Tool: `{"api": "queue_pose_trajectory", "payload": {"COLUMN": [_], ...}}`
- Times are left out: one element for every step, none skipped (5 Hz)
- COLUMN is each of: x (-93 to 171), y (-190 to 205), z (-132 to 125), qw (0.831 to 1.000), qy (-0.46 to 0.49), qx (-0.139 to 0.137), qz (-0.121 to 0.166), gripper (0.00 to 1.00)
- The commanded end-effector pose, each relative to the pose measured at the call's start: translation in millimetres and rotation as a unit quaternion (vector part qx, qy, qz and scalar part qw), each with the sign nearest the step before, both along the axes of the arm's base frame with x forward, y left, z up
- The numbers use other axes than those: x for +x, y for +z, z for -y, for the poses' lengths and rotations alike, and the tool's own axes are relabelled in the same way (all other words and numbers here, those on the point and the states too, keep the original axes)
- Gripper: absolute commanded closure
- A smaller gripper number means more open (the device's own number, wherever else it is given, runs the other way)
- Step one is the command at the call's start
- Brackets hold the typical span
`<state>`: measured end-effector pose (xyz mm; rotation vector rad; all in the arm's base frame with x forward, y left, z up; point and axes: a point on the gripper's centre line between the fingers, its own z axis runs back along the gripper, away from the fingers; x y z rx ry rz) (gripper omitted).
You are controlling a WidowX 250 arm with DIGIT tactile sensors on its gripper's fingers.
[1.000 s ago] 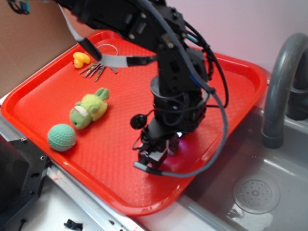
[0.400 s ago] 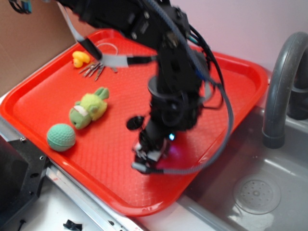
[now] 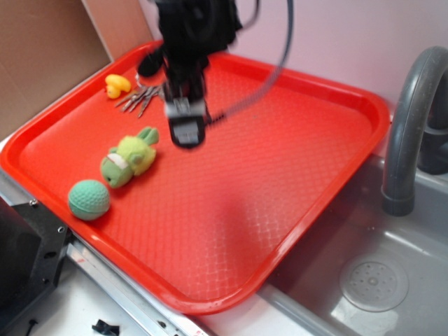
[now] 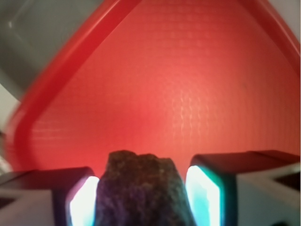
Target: Grab the rock.
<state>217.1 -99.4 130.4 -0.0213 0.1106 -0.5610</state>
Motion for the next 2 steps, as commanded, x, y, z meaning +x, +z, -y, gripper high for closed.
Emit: {"api": "queue_pose_trajectory", "payload": {"x": [-20.3,-22.5], "y": [83.9,89.1], "z": [-38.1,-36.8], "qw": [0.975,0.977], "qy": [0.207,0.197], "qx": [-0.013,-0.001], "qz": [0.077,0.086], "gripper": [1.0,1.0]}}
